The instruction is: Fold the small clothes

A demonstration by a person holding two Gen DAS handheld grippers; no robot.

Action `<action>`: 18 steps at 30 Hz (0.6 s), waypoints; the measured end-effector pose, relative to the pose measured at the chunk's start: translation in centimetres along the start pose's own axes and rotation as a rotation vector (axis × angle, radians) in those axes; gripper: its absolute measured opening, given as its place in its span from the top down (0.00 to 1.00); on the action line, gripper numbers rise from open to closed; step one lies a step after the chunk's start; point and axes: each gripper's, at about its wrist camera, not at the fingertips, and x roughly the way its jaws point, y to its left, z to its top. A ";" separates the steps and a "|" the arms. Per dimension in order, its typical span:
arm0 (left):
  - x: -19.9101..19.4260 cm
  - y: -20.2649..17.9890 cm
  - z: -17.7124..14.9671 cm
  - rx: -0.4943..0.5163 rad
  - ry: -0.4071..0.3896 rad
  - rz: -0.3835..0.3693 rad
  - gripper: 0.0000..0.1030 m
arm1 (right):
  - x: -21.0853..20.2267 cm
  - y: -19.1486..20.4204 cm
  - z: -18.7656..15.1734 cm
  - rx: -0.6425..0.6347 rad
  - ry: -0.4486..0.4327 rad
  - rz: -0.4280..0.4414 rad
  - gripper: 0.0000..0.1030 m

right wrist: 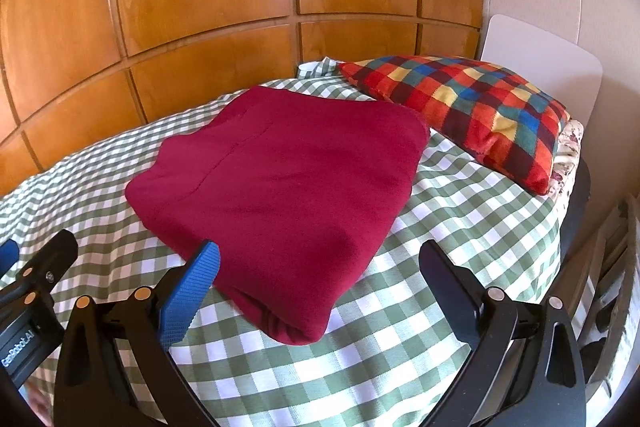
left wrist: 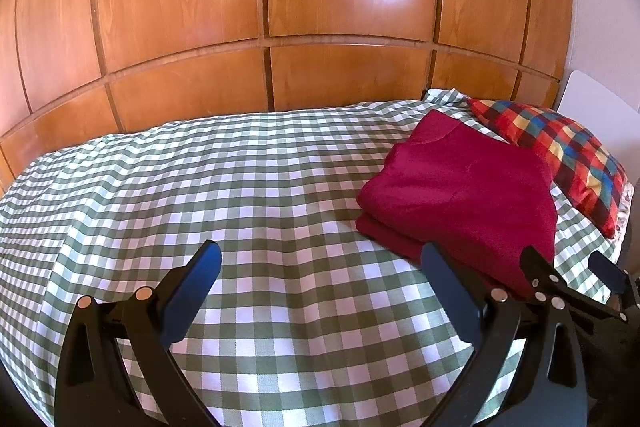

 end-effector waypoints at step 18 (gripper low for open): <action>-0.9 -0.5 0.0 0.018 -0.015 -0.023 0.03 | 0.0 0.0 -0.2 0.010 0.012 0.001 0.04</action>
